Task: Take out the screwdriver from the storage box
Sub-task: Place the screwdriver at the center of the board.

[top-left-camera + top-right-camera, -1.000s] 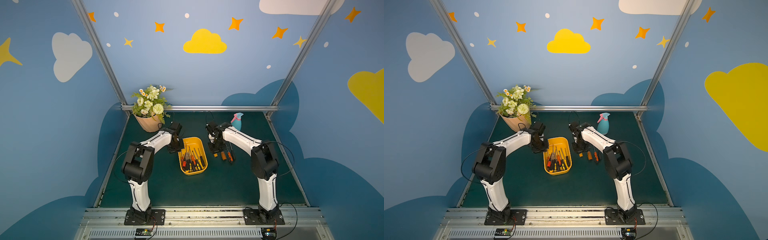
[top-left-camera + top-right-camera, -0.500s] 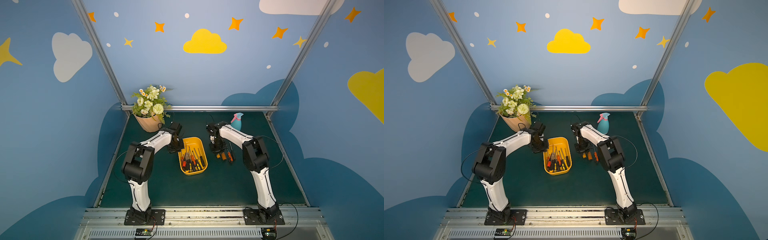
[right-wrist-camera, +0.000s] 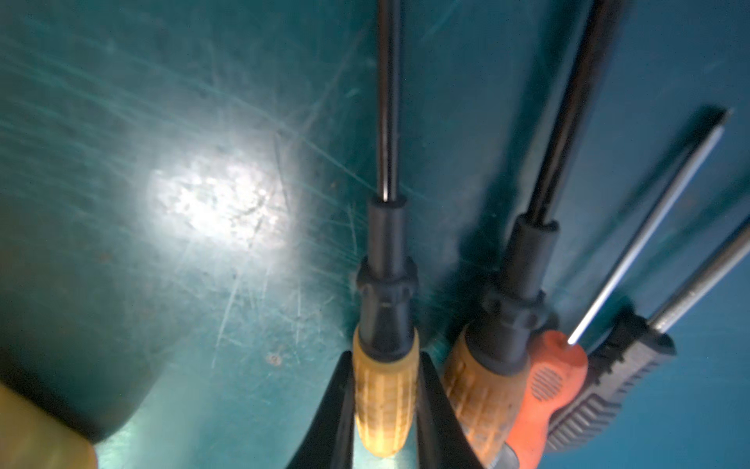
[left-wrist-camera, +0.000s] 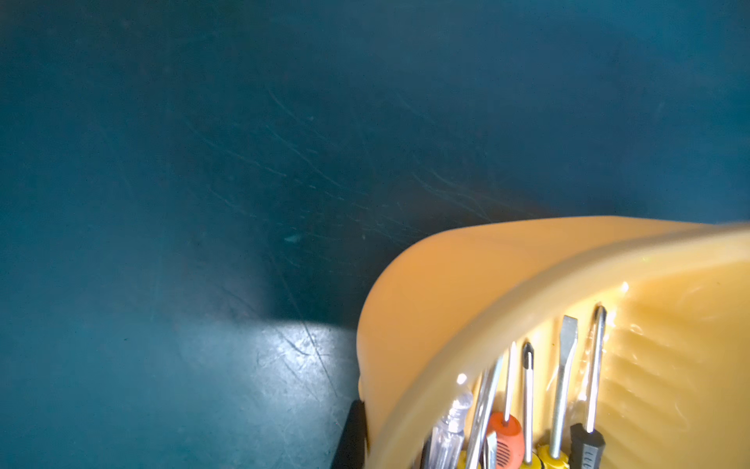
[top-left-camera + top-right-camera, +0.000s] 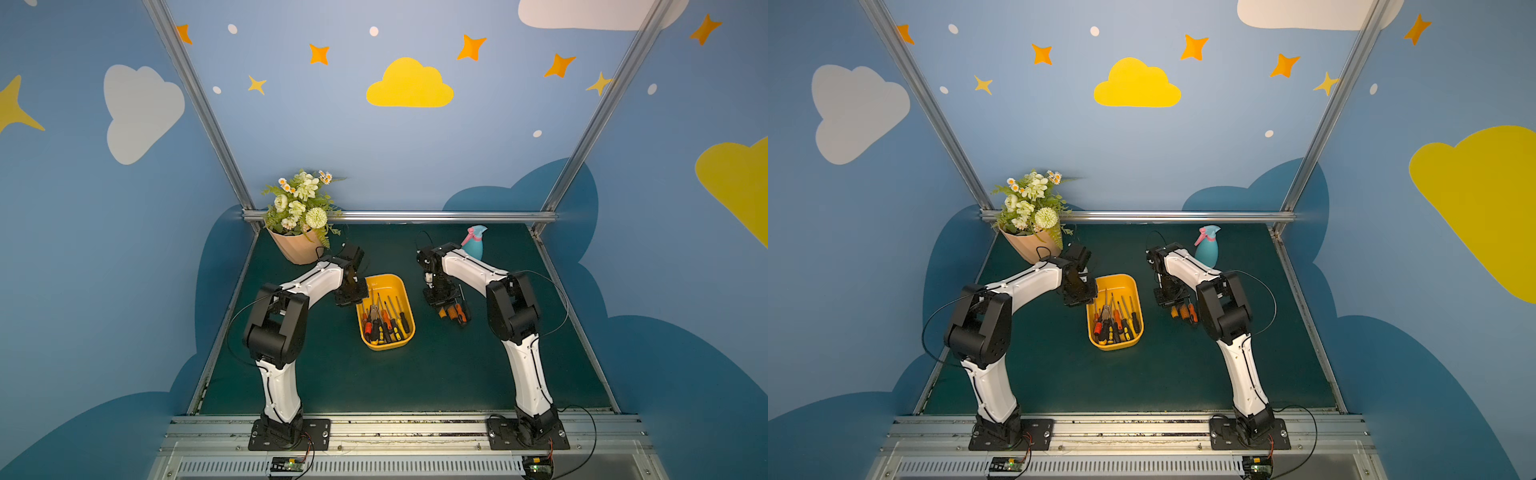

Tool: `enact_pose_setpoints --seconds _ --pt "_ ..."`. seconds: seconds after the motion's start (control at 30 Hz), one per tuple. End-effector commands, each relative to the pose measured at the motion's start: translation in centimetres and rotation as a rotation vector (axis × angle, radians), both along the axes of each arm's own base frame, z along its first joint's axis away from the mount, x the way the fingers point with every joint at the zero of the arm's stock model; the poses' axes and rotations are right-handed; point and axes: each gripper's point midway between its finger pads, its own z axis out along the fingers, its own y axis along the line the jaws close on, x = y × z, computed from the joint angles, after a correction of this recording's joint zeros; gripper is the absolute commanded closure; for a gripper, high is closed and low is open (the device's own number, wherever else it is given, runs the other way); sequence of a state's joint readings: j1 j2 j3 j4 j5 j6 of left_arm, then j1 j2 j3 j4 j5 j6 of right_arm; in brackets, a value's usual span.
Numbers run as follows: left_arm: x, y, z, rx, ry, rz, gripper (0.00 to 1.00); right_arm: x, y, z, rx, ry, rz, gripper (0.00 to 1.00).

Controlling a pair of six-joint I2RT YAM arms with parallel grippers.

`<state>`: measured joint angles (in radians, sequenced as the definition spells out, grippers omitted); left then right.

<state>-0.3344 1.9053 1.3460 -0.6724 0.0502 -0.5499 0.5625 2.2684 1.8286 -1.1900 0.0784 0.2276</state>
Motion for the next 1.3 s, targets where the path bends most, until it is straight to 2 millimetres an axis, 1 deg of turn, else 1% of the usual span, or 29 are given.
enact_pose_setpoints --seconds 0.0,0.1,0.2,0.4,0.73,0.8,0.97,1.1,1.27 --pt "-0.3 -0.4 0.5 -0.027 0.008 -0.006 0.98 -1.0 -0.6 -0.2 -0.020 0.040 -0.012 0.91" --pt "-0.3 -0.3 0.6 -0.027 0.006 -0.006 0.98 -1.0 -0.8 -0.4 -0.032 0.039 -0.016 0.84" --pt "-0.3 -0.3 0.5 -0.025 0.006 -0.007 0.98 -0.9 -0.7 -0.3 -0.031 0.035 -0.019 0.80" --pt "-0.2 -0.4 0.6 -0.029 0.005 -0.006 0.97 -1.0 -0.4 0.0 -0.016 0.033 -0.019 0.79" --pt "-0.2 -0.4 0.6 -0.028 0.004 -0.004 0.98 -0.7 0.3 0.9 0.009 -0.009 -0.024 0.73" --pt "-0.3 -0.3 0.6 -0.025 0.004 -0.005 0.97 -0.5 0.5 1.4 0.017 -0.029 -0.020 0.70" --pt "-0.2 -0.4 0.7 -0.027 0.003 -0.006 0.98 0.2 1.1 3.4 0.047 -0.098 -0.010 0.67" --pt "-0.2 -0.4 0.8 -0.028 0.003 -0.006 0.98 0.6 1.5 5.6 0.074 -0.152 -0.001 0.66" --pt "-0.2 -0.4 0.8 -0.028 0.002 -0.005 0.97 0.7 1.9 8.8 0.114 -0.226 0.018 0.66"
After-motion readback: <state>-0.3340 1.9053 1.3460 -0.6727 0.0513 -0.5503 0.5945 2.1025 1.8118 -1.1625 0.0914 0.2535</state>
